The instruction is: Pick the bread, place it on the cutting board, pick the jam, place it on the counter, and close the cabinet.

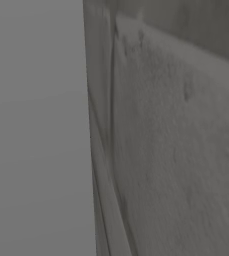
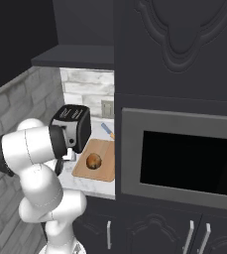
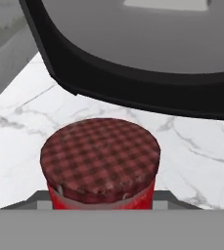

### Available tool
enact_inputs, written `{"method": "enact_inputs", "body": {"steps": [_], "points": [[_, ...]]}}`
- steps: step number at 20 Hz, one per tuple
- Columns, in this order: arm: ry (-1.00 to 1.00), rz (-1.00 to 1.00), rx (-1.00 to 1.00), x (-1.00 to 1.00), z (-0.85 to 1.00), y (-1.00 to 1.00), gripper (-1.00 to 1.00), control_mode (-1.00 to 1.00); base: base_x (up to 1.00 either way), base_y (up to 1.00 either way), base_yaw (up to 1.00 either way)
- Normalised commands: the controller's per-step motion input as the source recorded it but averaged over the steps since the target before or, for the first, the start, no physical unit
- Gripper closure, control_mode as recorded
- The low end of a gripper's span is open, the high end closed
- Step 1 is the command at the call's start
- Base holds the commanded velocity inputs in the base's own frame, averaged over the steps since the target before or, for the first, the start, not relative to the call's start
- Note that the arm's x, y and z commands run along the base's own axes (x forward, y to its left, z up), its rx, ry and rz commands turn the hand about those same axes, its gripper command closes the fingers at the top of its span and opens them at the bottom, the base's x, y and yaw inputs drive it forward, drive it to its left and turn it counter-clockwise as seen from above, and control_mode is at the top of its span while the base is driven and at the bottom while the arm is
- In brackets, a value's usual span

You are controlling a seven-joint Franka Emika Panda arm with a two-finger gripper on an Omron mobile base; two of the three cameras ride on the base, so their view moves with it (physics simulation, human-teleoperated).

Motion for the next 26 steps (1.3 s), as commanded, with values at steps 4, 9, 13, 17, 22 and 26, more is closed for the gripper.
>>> {"method": "enact_inputs", "body": {"steps": [4, 9, 13, 17, 22, 26], "points": [[0.0, 0.0, 0.0, 0.0, -0.24, 0.0, 1.0, -1.0, 0.0, 0.0, 0.0], [0.0, 0.0, 0.0, 0.0, -0.13, 0.0, 1.0, -1.0, 0.0, 0.0, 0.0], [0.0, 0.0, 0.0, 0.0, 0.0, 0.0, 1.0, -1.0, 0.0, 0.0, 0.0], [0.0, 0.0, 0.0, 0.0, 0.0, 0.0, -1.0, -1.0, 0.0, 0.0, 0.0], [0.0, 0.0, 0.0, 0.0, 0.0, 0.0, -1.0, -1.0, 0.0, 0.0, 0.0], [0.0, 0.0, 0.0, 0.0, 0.0, 0.0, -1.0, -1.0, 0.0, 0.0, 0.0]]}}
